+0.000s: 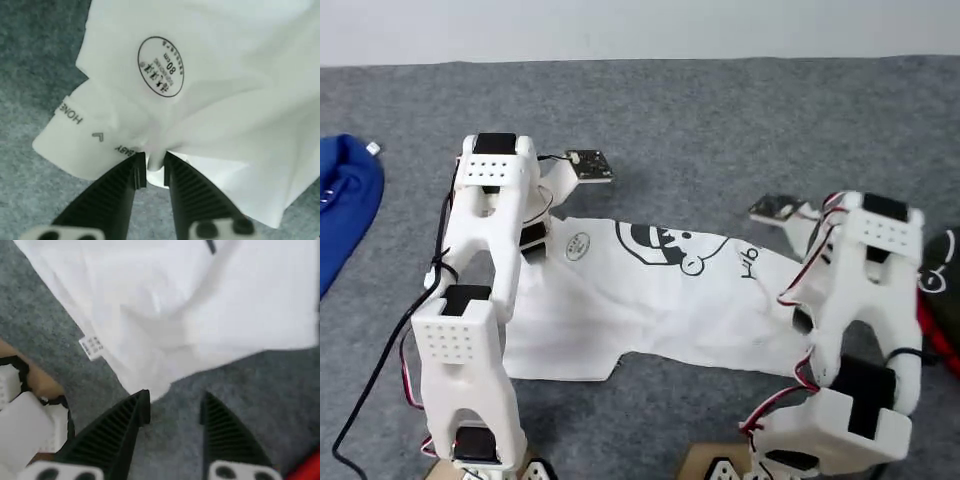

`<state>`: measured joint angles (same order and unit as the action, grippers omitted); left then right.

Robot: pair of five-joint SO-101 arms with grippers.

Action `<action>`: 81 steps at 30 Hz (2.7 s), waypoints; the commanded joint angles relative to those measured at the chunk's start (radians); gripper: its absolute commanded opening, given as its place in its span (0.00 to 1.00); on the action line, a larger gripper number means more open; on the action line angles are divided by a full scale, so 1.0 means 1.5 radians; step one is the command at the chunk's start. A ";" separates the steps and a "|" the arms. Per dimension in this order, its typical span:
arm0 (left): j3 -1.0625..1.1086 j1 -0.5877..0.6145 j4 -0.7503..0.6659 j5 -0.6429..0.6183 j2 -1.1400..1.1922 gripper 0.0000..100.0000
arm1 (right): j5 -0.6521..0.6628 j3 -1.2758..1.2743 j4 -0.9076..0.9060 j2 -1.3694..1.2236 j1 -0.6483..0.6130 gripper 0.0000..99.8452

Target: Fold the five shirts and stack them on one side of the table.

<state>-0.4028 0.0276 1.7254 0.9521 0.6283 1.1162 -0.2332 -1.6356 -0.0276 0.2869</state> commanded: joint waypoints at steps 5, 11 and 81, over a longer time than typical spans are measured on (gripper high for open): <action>-0.032 0.004 0.018 0.007 -0.089 0.07 | -0.059 0.166 -0.106 0.020 0.004 0.22; -0.007 0.011 0.018 -0.011 -0.146 0.07 | -0.072 0.064 -0.106 0.064 -0.030 0.22; 0.101 0.058 0.018 -0.015 -0.187 0.00 | 0.113 -0.086 -0.048 0.025 -0.049 0.04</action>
<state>-0.2539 0.1120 1.7254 0.9383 0.3736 1.2758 -0.3191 -1.7323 -0.0015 0.2317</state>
